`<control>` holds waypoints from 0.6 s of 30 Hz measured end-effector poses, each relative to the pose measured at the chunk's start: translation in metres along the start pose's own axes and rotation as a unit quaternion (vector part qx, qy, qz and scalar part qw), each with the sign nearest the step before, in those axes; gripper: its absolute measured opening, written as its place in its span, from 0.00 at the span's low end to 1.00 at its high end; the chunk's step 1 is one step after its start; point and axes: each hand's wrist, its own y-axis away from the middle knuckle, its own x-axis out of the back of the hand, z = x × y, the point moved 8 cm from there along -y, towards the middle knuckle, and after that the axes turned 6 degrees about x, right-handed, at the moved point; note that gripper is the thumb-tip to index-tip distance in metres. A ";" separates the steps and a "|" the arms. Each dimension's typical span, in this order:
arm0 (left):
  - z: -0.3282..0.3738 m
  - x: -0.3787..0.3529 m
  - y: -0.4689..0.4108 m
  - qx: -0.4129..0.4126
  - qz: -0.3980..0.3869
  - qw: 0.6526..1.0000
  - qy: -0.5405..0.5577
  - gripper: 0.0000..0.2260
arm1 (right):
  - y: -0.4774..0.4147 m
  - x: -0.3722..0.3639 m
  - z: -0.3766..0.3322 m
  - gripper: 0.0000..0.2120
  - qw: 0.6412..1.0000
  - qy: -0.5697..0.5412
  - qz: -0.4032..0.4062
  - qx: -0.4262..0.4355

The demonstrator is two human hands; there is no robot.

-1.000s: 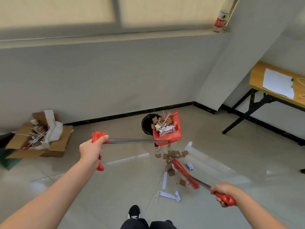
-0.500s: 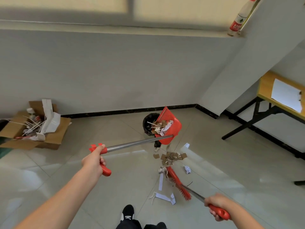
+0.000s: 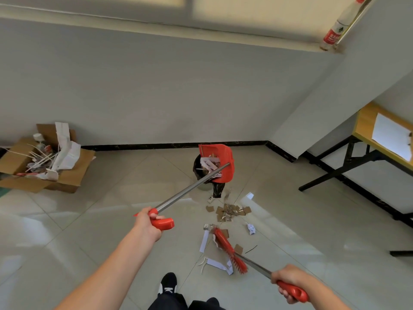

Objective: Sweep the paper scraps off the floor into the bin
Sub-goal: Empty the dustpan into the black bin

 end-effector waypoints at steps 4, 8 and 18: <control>-0.016 0.010 -0.009 0.008 -0.008 1.000 0.020 0.14 | -0.002 0.005 -0.002 0.08 1.000 0.010 0.010 0.001; -0.038 0.020 -0.015 0.024 -0.006 0.999 0.033 0.13 | -0.003 0.006 -0.006 0.08 1.000 0.015 0.016 0.007; -0.057 0.018 -0.010 0.039 -0.024 0.997 0.070 0.11 | -0.002 0.007 -0.010 0.04 1.000 0.010 0.023 0.017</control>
